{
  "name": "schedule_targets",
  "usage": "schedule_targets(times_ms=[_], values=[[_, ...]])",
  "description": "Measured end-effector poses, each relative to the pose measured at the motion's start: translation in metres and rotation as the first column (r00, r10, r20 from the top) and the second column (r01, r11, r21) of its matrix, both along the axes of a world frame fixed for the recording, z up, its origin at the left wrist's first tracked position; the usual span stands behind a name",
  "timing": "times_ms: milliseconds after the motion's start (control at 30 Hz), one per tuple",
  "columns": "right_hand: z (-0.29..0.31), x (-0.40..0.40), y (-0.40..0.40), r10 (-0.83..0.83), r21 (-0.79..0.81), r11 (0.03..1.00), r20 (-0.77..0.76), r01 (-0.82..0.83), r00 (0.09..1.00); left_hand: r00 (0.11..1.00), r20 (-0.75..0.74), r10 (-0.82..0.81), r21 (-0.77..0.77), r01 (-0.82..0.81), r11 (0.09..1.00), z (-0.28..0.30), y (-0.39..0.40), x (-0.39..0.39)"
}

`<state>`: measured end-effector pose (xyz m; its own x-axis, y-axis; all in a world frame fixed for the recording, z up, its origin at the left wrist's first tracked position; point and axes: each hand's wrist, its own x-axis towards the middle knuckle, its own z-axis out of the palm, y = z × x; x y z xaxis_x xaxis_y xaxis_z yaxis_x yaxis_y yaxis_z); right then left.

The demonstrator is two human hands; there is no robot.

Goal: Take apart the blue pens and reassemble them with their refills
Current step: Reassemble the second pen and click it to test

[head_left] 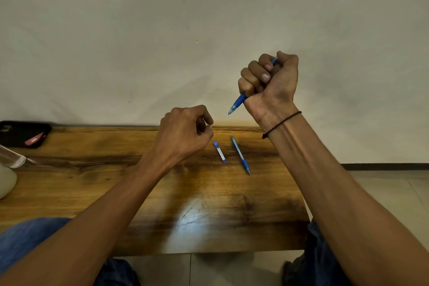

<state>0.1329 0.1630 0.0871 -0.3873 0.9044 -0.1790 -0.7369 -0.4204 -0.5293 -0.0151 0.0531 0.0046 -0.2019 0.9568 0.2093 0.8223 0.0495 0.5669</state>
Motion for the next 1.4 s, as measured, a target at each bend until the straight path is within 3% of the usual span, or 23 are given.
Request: schedule_targets(times_ms=[1400], values=[[-0.0069,0.0041,0.003,0.014,0.005,1.0,0.021,-0.014,1.0,1.0,0.002,-0.017,-0.003,0.017,1.0,-0.0081,0.0038,0.0027]])
